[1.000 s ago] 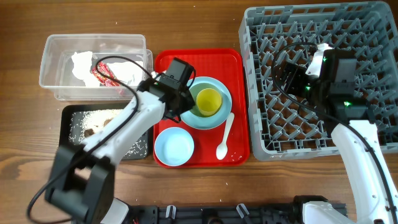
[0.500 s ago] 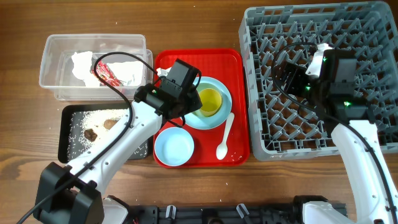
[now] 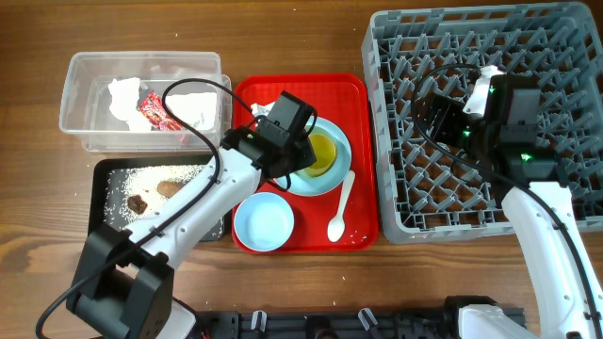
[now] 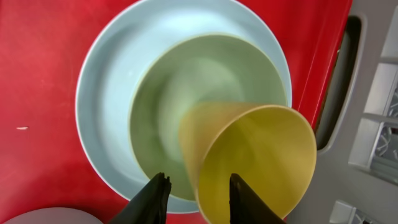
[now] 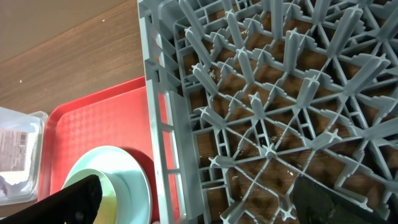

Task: Sort waste into correct bins and load items into the dishwasher rack
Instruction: 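Lift the yellow cup with the left gripper toward the tray center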

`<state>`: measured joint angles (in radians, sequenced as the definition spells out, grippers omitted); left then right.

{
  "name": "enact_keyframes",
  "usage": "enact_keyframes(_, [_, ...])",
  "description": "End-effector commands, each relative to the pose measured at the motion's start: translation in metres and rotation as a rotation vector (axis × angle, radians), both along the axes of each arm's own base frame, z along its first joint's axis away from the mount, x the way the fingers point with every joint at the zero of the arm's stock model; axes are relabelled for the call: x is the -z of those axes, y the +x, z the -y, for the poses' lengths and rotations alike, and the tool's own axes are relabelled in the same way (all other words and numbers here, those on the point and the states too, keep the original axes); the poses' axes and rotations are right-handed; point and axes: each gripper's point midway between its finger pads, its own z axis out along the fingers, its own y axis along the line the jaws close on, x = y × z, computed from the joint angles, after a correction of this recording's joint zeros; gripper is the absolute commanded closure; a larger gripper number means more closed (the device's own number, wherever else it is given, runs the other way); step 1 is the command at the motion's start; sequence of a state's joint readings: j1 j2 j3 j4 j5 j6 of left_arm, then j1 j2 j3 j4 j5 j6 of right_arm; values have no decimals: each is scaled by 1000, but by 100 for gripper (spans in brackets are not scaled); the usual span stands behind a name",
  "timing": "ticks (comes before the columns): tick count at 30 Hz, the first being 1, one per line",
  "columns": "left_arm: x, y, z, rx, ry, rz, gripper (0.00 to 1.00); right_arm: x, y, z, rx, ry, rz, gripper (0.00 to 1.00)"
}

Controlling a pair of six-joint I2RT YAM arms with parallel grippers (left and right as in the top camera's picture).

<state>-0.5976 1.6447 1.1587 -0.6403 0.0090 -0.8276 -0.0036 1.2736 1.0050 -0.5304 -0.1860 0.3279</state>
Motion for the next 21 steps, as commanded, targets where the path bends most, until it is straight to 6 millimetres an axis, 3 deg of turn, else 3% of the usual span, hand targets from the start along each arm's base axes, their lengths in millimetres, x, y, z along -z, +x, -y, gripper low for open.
enact_keyframes(1, [12,-4,6,29,23,-21,70,-12,2,0,-9,-4,34,0])
enact_keyframes(11, [13,-6,5,30,27,-26,87,-12,2,0,-9,-4,34,0])
enact_keyframes(17, [19,-10,2,31,37,-39,88,-12,2,0,-9,-4,33,0])
enact_keyframes(21, [17,-7,4,30,25,-24,96,-12,2,0,-9,-4,34,0])
